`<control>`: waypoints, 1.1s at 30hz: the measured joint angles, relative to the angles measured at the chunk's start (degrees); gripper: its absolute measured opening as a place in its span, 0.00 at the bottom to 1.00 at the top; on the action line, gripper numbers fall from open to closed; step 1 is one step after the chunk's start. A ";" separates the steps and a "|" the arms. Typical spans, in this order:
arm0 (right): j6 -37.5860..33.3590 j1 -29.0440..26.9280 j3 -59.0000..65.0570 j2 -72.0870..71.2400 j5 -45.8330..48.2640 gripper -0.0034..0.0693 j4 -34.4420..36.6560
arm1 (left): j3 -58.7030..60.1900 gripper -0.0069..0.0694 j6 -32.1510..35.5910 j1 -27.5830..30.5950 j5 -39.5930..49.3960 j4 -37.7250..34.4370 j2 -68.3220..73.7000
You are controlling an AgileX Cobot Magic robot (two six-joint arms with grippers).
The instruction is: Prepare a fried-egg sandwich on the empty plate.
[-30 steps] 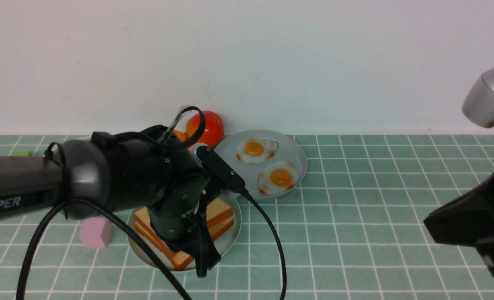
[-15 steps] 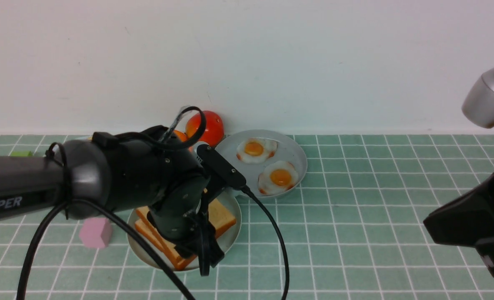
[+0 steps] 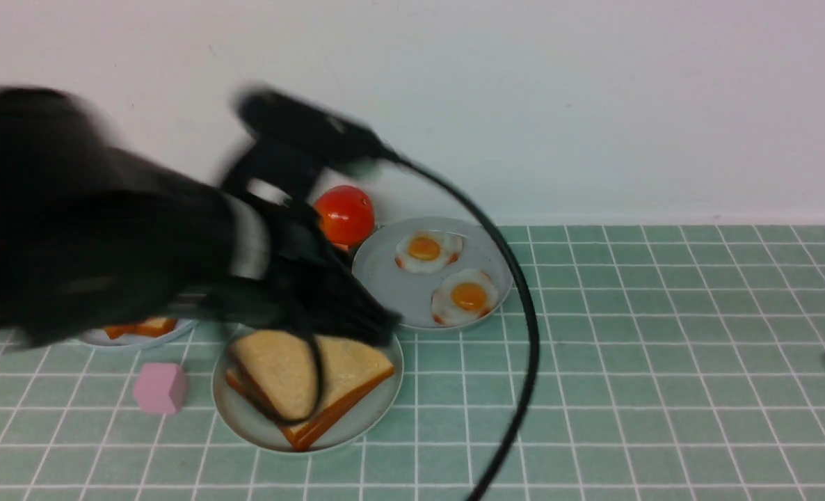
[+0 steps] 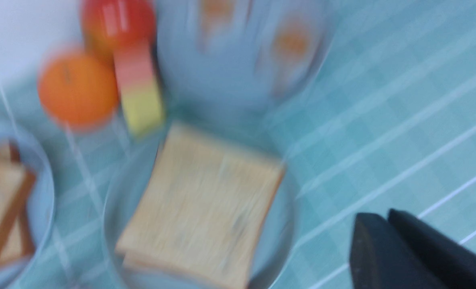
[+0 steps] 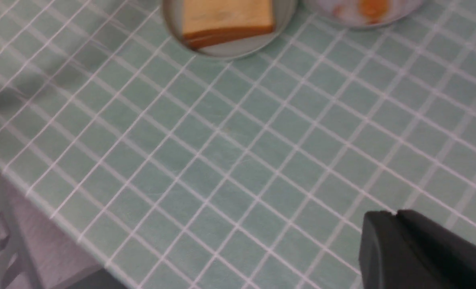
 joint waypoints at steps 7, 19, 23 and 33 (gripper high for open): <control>11.45 0.00 0.00 -15.06 4.72 0.05 -10.68 | 20.55 0.07 -2.59 -0.22 -16.97 -3.67 -24.84; 24.48 0.00 13.65 -35.79 2.29 0.05 -18.25 | 50.12 0.07 -4.02 -0.22 -42.79 -4.82 -48.45; 28.08 0.00 21.62 -36.44 -7.55 0.05 -18.48 | 50.61 0.07 -4.02 -0.22 -41.61 -4.82 -48.45; 32.07 0.00 43.53 -36.26 -48.20 0.06 -19.90 | 50.72 0.07 -4.07 -0.22 -37.65 -4.82 -48.46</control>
